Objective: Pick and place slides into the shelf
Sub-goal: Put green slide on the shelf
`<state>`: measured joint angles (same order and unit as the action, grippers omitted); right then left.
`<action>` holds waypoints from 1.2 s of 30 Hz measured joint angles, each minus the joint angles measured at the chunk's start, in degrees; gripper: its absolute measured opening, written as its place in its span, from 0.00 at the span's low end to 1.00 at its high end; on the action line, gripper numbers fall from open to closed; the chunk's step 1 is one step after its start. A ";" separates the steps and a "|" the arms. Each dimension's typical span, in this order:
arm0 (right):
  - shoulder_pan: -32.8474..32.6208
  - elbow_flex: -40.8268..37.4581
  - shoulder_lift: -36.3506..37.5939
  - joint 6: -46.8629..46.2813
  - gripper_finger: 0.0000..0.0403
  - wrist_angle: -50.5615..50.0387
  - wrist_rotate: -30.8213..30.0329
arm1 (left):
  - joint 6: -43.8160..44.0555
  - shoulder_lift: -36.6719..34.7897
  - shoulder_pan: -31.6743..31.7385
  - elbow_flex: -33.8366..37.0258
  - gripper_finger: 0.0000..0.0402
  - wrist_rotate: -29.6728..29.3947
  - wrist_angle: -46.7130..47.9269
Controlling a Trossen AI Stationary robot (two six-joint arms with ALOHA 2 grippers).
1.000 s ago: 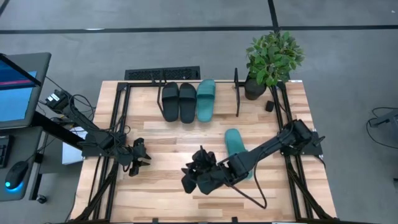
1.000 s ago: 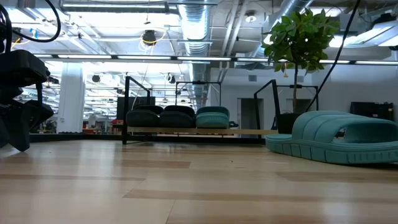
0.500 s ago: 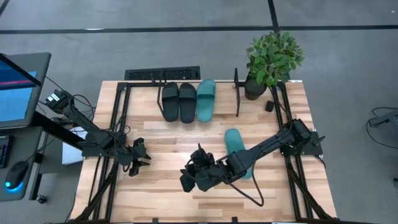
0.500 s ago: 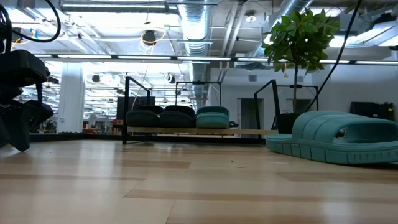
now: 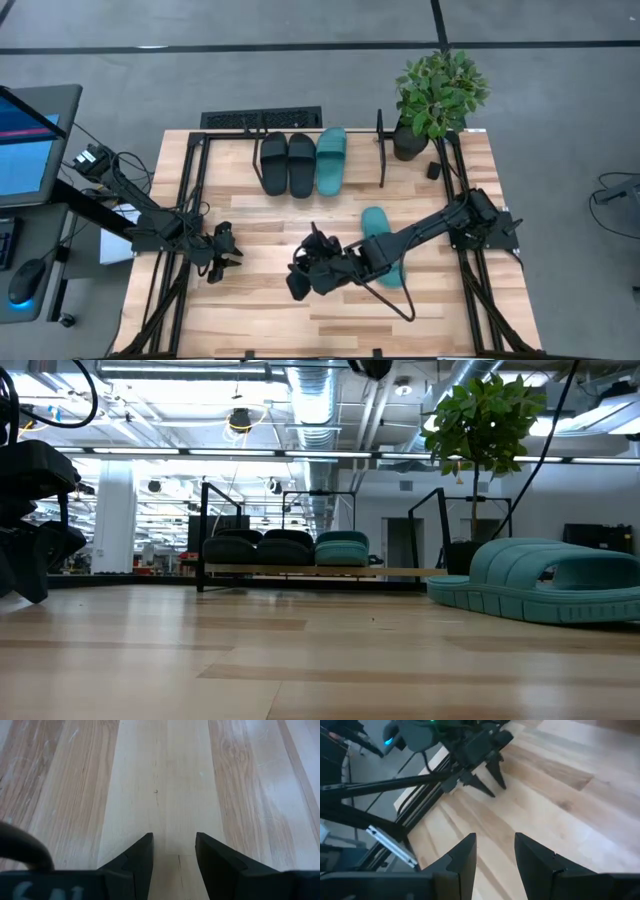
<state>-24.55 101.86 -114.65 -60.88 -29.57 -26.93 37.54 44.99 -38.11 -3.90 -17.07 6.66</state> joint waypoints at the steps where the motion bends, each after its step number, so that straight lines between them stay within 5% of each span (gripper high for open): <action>1: 0.15 0.00 0.00 0.56 0.31 -0.48 -0.11 | 0.00 0.00 -0.01 0.01 0.34 0.01 0.01; 7: -0.06 0.02 0.00 -4.02 0.29 -16.30 -2.18 | 0.00 0.00 0.00 0.00 0.34 0.01 0.00; 16: -6.82 0.00 0.00 -28.67 0.22 -40.73 -17.93 | 0.00 0.00 -0.01 0.02 0.34 0.01 -0.02; 19: -9.35 0.01 0.00 -36.00 0.20 -45.37 -18.43 | 0.00 0.00 -0.02 0.01 0.34 0.01 -0.02; 25: -12.72 0.00 0.00 -37.96 0.20 -45.31 -16.42 | 0.00 0.00 0.00 0.01 0.34 0.01 -0.02; 36: -15.93 0.02 0.00 -28.21 0.21 -38.94 -8.97 | 0.00 0.00 -0.02 0.00 0.34 0.00 -0.02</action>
<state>-40.49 101.89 -114.65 -89.09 -68.51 -35.90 37.54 44.99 -38.13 -3.90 -17.07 6.63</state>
